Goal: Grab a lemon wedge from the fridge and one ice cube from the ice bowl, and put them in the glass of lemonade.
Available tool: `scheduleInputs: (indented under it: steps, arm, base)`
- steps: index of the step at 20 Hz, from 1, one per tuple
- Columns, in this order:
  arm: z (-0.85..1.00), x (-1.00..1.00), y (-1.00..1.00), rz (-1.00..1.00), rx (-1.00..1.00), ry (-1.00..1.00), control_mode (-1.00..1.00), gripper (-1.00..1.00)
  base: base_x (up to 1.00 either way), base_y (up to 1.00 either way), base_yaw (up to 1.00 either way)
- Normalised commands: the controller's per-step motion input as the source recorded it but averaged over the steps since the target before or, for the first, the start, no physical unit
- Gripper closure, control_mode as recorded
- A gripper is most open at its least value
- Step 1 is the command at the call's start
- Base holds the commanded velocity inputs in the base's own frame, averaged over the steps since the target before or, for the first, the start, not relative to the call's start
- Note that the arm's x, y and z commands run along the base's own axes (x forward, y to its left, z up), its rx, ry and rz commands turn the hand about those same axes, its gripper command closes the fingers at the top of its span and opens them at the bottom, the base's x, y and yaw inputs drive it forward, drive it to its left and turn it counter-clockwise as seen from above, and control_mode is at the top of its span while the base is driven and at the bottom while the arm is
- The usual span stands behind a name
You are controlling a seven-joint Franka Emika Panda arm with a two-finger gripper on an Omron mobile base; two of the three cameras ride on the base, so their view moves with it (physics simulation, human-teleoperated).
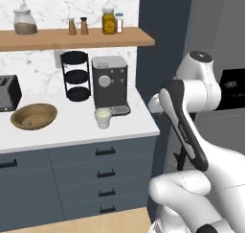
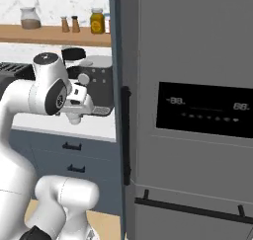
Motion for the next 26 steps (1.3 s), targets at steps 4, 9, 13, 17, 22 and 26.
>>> scheduleInputs:
  steps: [4, 9, 13, 17, 22, 26]
  arm:
    - [0.0, 0.0, 0.0, 0.0, 0.0, 0.0, 1.0, -1.0]
    - [0.0, 0.0, 0.0, 0.0, 0.0, 0.0, 1.0, -1.0]
    - [0.0, 0.0, 0.0, 0.0, 0.0, 0.0, 1.0, -1.0]
    - [0.0, 0.0, 0.0, 0.0, 0.0, 0.0, 1.0, -1.0]
    - [0.0, 0.0, 0.0, 0.0, 0.0, 0.0, 1.0, -1.0]
    - [0.0, 0.0, 0.0, 0.0, 0.0, 0.0, 1.0, -1.0]
  base:
    - [0.5, 1.0, 0.0]
    - [0.74, 1.0, 0.0]
    - [0.59, 0.98, -0.01]
    - [0.29, 0.1, -0.04]
    - [0.57, 0.0, -0.06]
    - [0.39, 0.1, -0.02]
